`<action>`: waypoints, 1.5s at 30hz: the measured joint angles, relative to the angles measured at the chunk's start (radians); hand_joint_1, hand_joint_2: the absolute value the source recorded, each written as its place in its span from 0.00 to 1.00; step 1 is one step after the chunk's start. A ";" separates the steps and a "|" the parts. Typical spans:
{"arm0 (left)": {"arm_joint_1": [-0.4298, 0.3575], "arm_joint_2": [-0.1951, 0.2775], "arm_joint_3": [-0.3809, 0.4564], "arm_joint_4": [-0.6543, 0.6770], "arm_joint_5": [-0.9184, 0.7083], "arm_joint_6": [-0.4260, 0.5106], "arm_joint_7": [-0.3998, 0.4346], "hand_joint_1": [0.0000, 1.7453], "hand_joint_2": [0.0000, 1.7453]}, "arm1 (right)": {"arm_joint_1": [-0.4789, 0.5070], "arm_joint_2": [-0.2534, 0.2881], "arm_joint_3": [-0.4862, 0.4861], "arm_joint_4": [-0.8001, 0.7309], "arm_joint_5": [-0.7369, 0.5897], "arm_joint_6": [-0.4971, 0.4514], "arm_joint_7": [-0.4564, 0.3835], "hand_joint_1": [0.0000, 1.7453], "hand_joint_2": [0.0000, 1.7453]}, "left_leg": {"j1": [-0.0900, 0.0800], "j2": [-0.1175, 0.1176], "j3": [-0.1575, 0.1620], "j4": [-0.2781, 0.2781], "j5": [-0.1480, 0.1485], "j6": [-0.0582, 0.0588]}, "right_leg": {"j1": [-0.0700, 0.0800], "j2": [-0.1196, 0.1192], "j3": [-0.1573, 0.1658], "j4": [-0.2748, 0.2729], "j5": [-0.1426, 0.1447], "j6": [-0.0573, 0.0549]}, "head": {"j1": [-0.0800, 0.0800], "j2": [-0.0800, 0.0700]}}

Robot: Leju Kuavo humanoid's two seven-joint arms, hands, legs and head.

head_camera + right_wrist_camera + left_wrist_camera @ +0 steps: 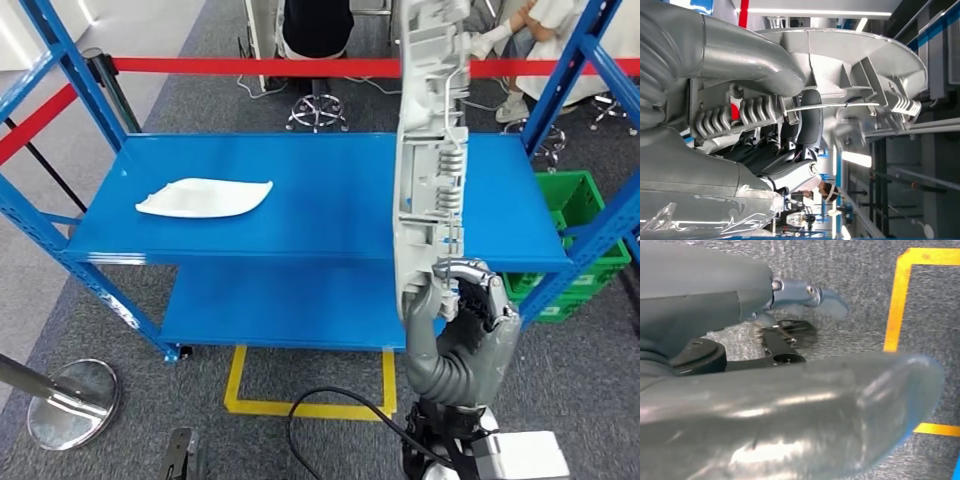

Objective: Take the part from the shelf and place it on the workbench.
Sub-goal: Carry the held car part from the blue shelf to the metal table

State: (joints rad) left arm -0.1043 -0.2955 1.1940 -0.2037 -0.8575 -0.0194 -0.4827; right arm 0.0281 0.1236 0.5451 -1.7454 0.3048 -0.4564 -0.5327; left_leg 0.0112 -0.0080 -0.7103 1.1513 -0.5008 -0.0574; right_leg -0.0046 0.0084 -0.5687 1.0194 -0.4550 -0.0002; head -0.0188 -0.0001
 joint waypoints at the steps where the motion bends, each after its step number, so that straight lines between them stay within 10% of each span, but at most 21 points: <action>1: 0.000 0.000 0.000 0.000 -0.001 -0.001 0.001 0.00 1.00 | 0.000 0.000 0.000 0.000 0.000 0.000 0.000 1.00 1.00 | 0.000 0.000 -0.015 0.065 -0.035 -0.002 | 0.001 0.000 -0.014 0.001 0.010 -0.001 | -0.001 0.000; 4: -0.001 0.002 0.000 0.000 -0.002 -0.002 0.002 0.00 1.00 | 0.000 0.000 0.000 0.000 0.000 -0.001 0.000 1.00 1.00 | -0.001 0.000 0.027 0.089 -0.019 0.003 | 0.002 0.000 -0.052 0.002 0.038 0.002 | -0.001 0.000; 7: -0.006 0.003 0.000 0.000 -0.006 -0.002 0.006 0.00 1.00 | 0.000 0.000 0.000 0.000 0.000 -0.004 0.000 1.00 1.00 | -0.006 0.000 0.176 -0.108 0.016 0.017 | 0.005 0.002 -0.077 0.003 0.064 0.011 | 0.000 0.000; 9: -0.010 0.003 0.000 0.000 -0.009 0.002 0.008 0.00 1.00 | 0.000 0.000 0.000 0.000 0.002 -0.006 0.000 1.00 1.00 | -0.010 -0.001 0.219 -0.180 0.008 0.026 | 0.006 0.000 -0.085 0.001 0.081 0.022 | 0.000 0.000; 12: -0.008 0.003 0.000 0.000 -0.010 0.006 0.009 0.00 1.00 | 0.000 0.000 0.000 0.000 0.004 -0.007 -0.001 1.00 1.00 | -0.010 0.002 0.202 -0.187 0.029 0.046 | 0.002 -0.001 -0.096 0.009 0.075 0.041 | 0.001 0.000; 16: -0.006 0.002 0.001 0.000 -0.010 0.006 0.010 0.00 1.00 | 0.000 0.000 -0.001 0.000 0.006 -0.007 -0.002 1.00 1.00 | -0.007 0.007 0.158 -0.188 0.071 0.059 | -0.001 -0.002 -0.160 0.221 -0.087 0.060 | 0.007 0.000; 18: -0.006 0.002 0.001 0.000 -0.010 0.006 0.010 0.00 1.00 | 0.000 0.000 -0.001 0.001 0.006 -0.007 -0.001 1.00 1.00 | -0.006 0.009 0.129 -0.186 0.093 0.057 | -0.002 -0.002 -0.156 0.289 -0.097 0.064 | 0.007 0.000; 20: -0.006 0.002 0.001 0.000 -0.010 0.005 0.010 0.00 1.00 | 0.000 0.000 -0.001 0.001 0.008 -0.008 -0.002 1.00 1.00 | -0.005 0.009 0.101 -0.183 0.113 0.051 | -0.005 -0.003 -0.078 0.215 -0.047 0.066 | 0.007 0.000; 23: -0.006 0.002 0.001 0.000 -0.010 0.008 0.009 0.00 1.00 | 0.000 0.000 -0.001 -0.001 0.021 -0.027 -0.011 1.00 1.00 | -0.006 0.006 0.076 -0.177 0.139 0.035 | -0.005 0.000 0.062 0.015 -0.049 0.059 | 0.007 0.000; 26: -0.005 0.002 0.001 0.000 -0.009 0.024 0.008 0.00 1.00 | 0.006 0.000 -0.006 -0.008 0.027 -0.054 -0.019 1.00 1.00 | -0.004 0.006 0.069 -0.179 0.160 0.017 | 0.000 0.003 0.060 -0.016 -0.049 0.032 | 0.009 0.000; 29: -0.002 0.002 0.001 0.000 -0.003 0.043 0.002 0.00 1.00 | 0.013 0.000 -0.010 -0.011 0.027 -0.073 -0.027 1.00 1.00 | -0.002 0.006 0.035 -0.106 0.067 0.003 | -0.003 0.000 0.030 -0.016 -0.015 0.006 | 0.004 0.000; 32: -0.006 0.003 0.002 0.000 0.005 0.059 -0.005 0.00 1.00 | 0.017 0.000 -0.014 -0.012 0.028 -0.087 -0.029 1.00 1.00 | -0.002 0.006 -0.012 0.089 -0.056 -0.003 | -0.002 -0.001 -0.015 -0.015 0.022 0.002 | 0.002 0.000; 34: -0.007 0.004 0.004 0.000 0.010 0.066 -0.007 0.00 1.00 | 0.021 0.000 -0.020 -0.011 0.028 -0.095 -0.030 1.00 1.00 | -0.002 0.006 0.014 0.115 -0.032 -0.002 | -0.001 -0.002 -0.044 -0.014 0.044 0.005 | 0.002 0.000; 36: -0.009 0.004 0.005 0.000 0.011 0.069 -0.007 0.00 1.00 | 0.025 0.000 -0.025 -0.012 0.028 -0.100 -0.031 1.00 1.00 | -0.002 0.006 0.107 0.013 0.012 0.005 | -0.001 -0.001 -0.068 -0.013 0.065 0.010 | 0.002 0.000; 39: -0.017 0.002 0.006 0.000 0.011 0.073 -0.014 0.00 1.00 | 0.029 0.000 -0.027 -0.015 0.027 -0.100 -0.031 1.00 1.00 | -0.005 0.006 0.240 -0.175 -0.006 0.020 | 0.003 -0.001 -0.087 -0.010 0.089 0.025 | 0.002 0.000; 42: -0.015 0.000 0.006 0.000 0.010 0.071 -0.033 0.00 1.00 | 0.029 0.000 -0.027 -0.016 0.027 -0.092 -0.029 1.00 1.00 | -0.007 0.006 0.240 -0.201 0.000 0.043 | -0.001 -0.003 -0.098 -0.011 0.101 0.044 | 0.003 0.000; 45: -0.013 -0.002 0.007 0.000 0.009 0.067 -0.041 0.00 1.00 | 0.029 0.000 -0.027 -0.016 0.027 -0.090 -0.027 1.00 1.00 | -0.005 0.008 0.219 -0.202 0.024 0.060 | -0.003 -0.003 -0.150 0.117 0.010 0.058 | 0.012 0.000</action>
State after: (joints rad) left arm -0.1175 -0.2972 1.2014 -0.2037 -0.8480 0.0480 -0.5238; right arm 0.0575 0.1233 0.5184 -1.7614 0.3323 -0.5465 -0.5600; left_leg 0.0064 0.0003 -0.4908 0.9496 -0.4764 0.0024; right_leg -0.0081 0.0050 -0.7184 1.1368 -0.4454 0.0581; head -0.0070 0.0000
